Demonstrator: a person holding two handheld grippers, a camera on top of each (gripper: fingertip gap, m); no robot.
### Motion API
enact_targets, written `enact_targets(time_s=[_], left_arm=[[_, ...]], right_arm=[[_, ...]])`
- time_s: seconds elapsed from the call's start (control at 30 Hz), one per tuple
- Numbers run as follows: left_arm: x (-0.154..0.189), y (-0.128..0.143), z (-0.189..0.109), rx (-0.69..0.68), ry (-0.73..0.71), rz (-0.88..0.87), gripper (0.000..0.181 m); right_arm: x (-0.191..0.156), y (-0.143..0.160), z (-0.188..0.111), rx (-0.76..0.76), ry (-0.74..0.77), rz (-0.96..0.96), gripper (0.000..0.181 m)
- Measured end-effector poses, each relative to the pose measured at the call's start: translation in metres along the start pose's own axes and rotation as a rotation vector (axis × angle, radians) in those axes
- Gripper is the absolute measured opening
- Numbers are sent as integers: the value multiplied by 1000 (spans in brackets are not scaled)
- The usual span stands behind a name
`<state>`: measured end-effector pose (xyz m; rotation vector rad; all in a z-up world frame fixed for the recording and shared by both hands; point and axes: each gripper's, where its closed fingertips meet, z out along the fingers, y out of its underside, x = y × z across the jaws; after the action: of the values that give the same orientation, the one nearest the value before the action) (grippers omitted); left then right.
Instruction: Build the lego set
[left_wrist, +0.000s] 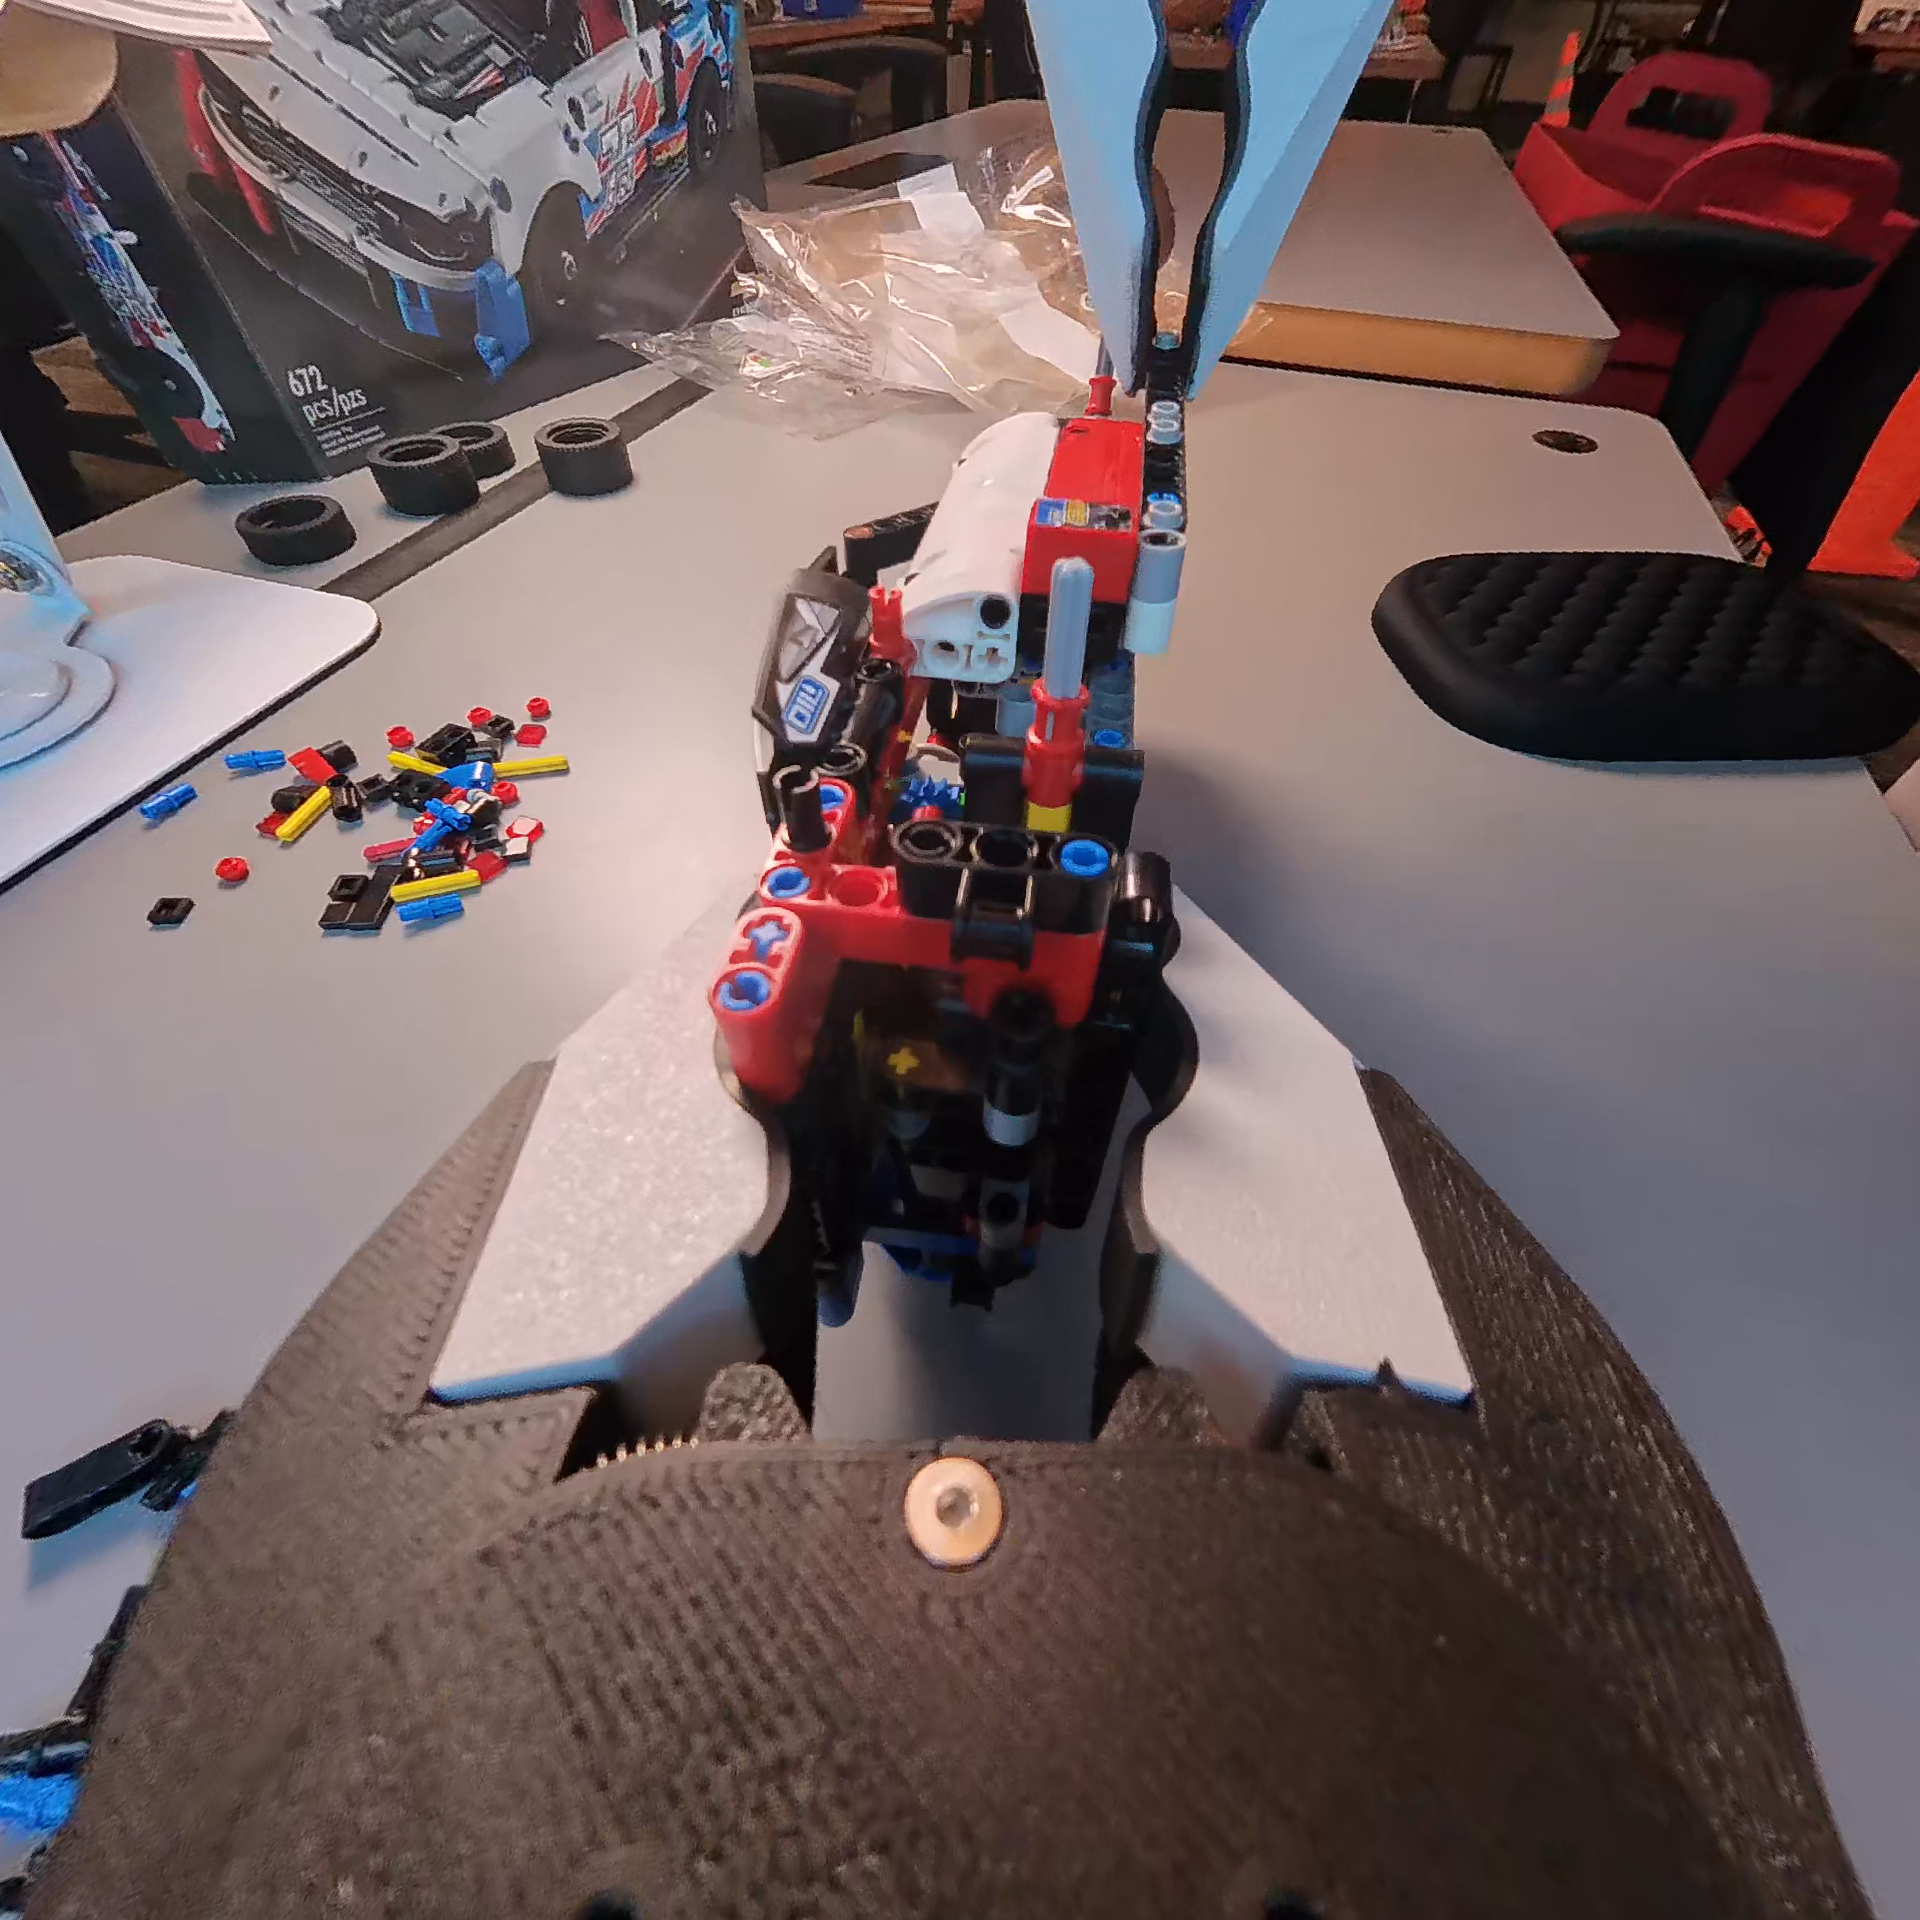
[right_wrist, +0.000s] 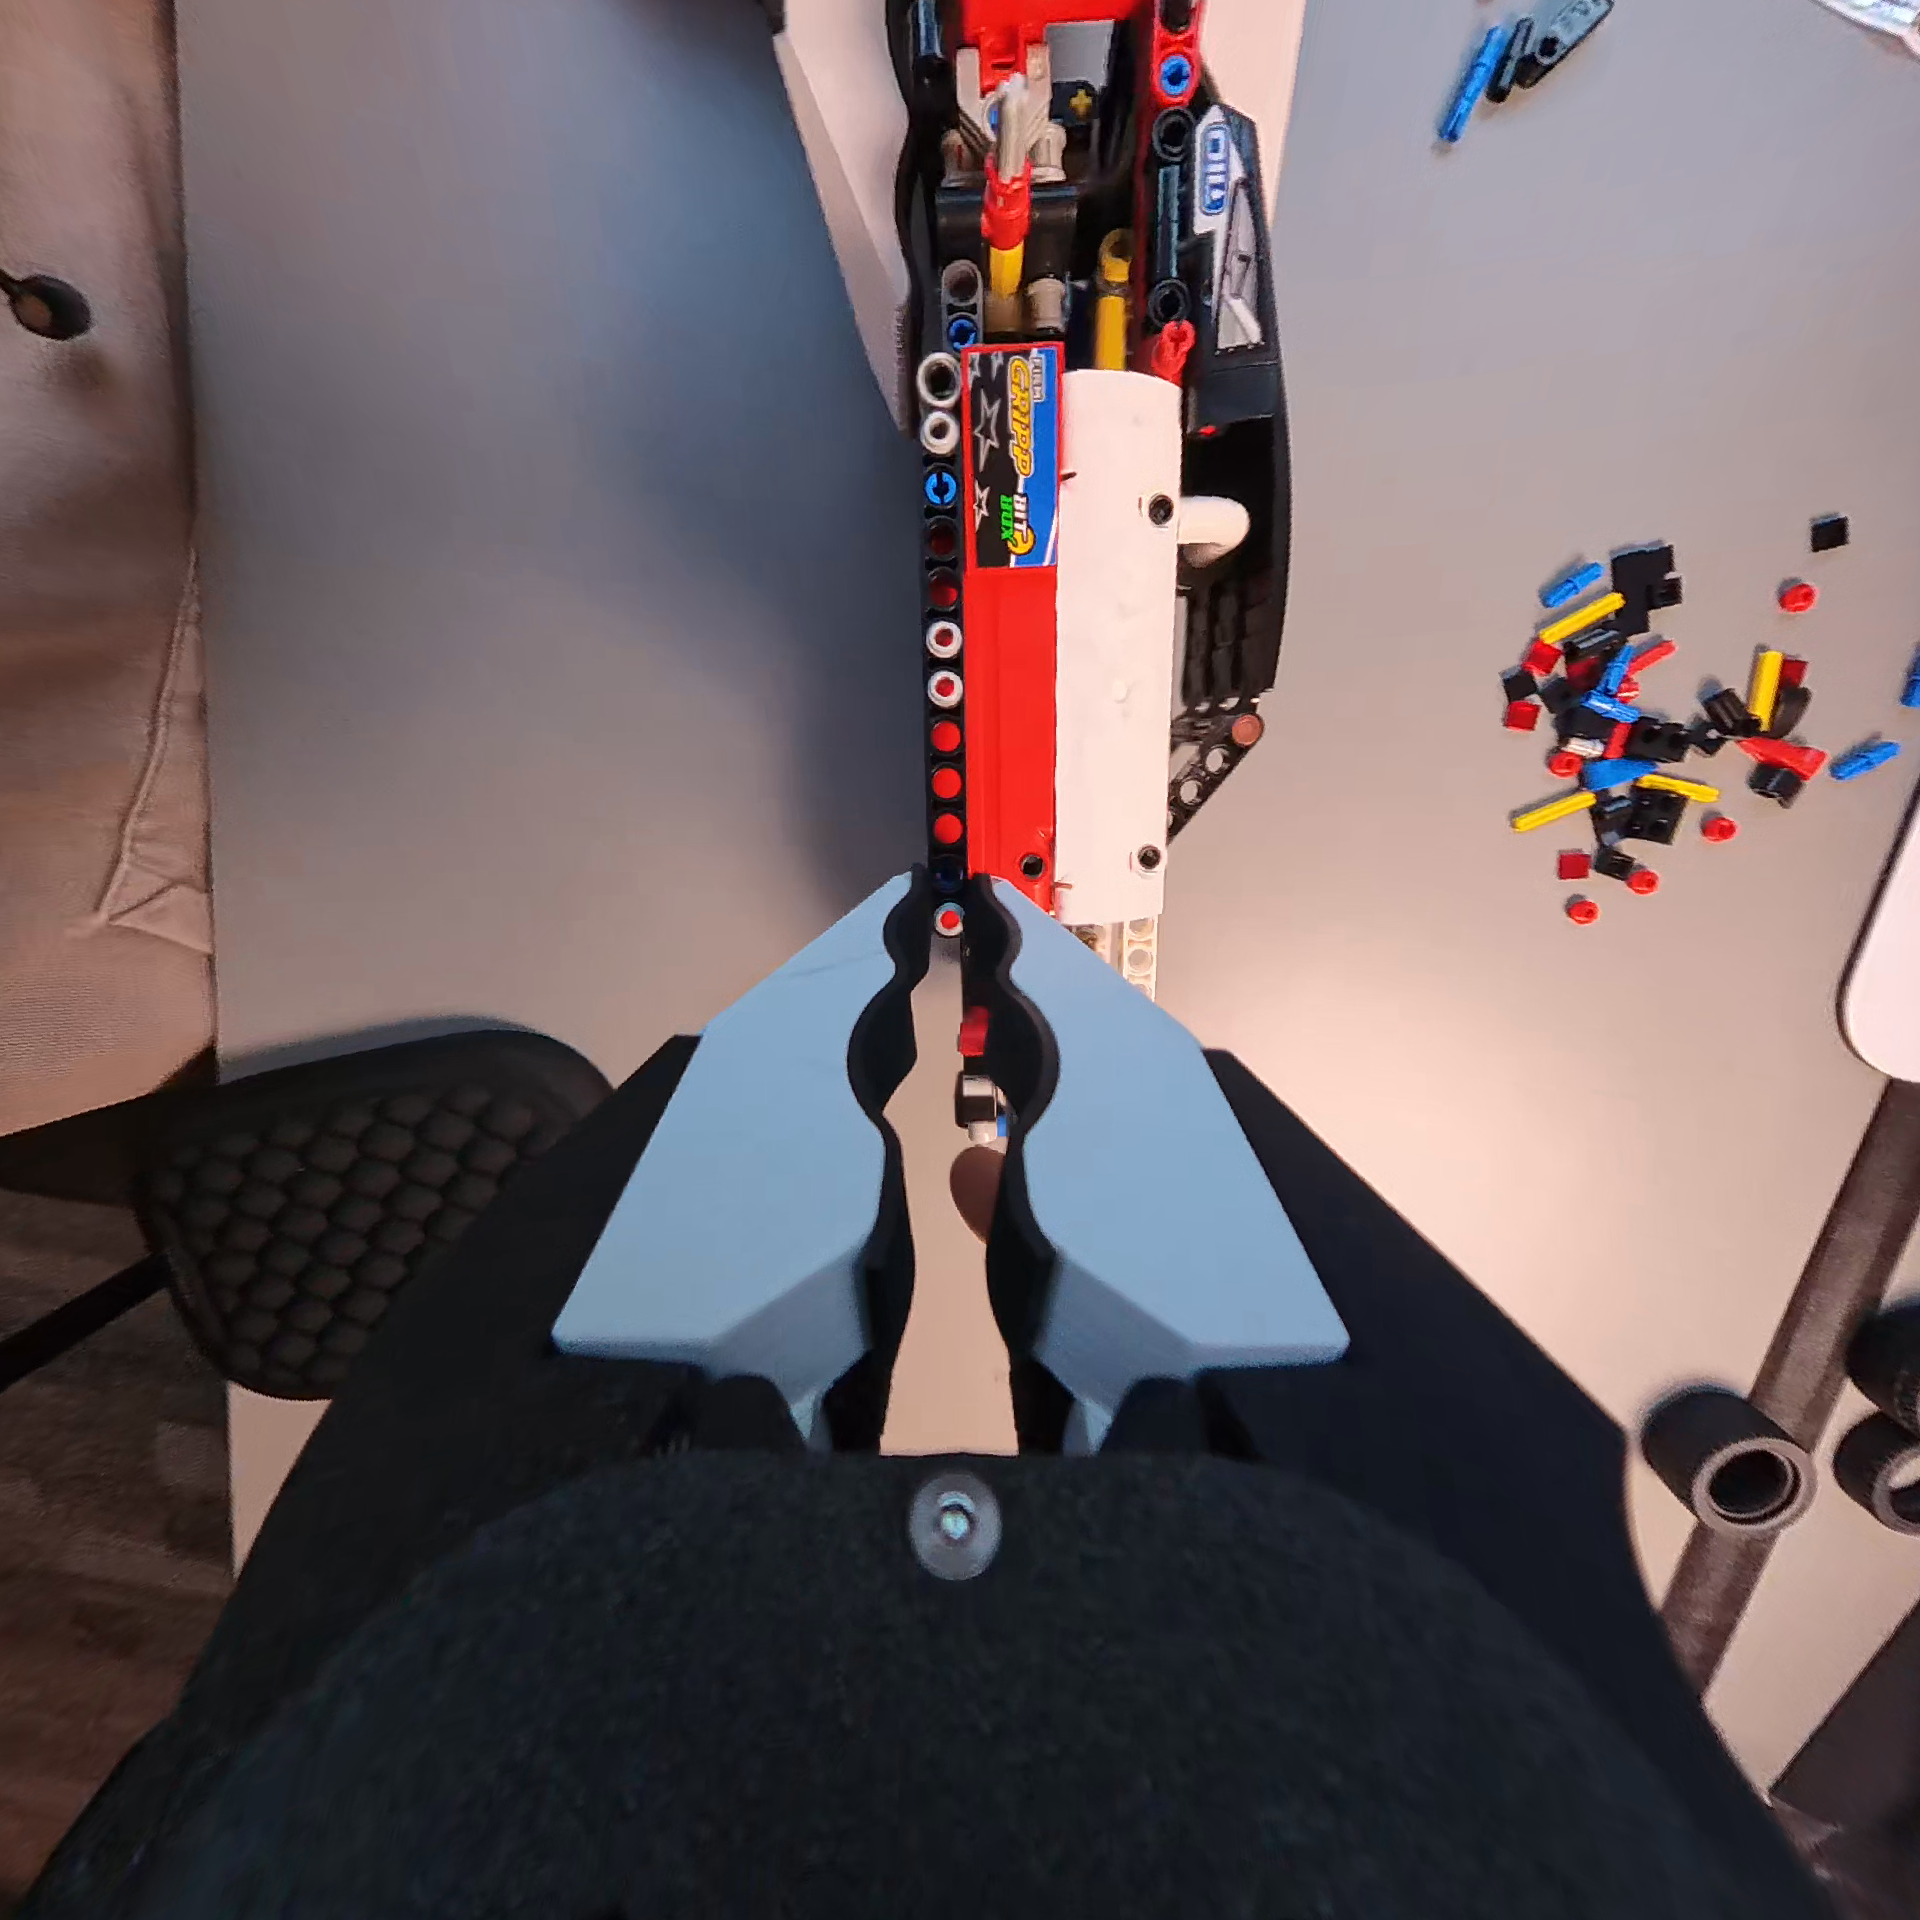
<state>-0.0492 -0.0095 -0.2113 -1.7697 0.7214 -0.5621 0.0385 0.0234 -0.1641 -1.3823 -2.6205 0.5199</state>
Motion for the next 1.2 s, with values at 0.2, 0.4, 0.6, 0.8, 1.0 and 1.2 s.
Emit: enact_targets(time_s=[0.2,0.4,0.6,0.8,1.0,1.2], left_arm=[[1,0,0,-4,4,5,67],[2,0,-1,-4,12,27,66],[5,1,-8,19,-11,110,67],[14,1,-11,38,-64,267,68],[14,-3,-8,27,-180,316,68],[18,-1,-3,5,-225,280,68]], right_arm=[[0,0,1,-2,3,-37,4],[-8,-1,3,-26,-10,-70,4],[-10,-9,3,34,155,-146,10],[-27,-12,-7,275,368,-99,21],[-55,-1,-7,899,323,690,38],[-26,2,1,1585,-48,1384,59]])
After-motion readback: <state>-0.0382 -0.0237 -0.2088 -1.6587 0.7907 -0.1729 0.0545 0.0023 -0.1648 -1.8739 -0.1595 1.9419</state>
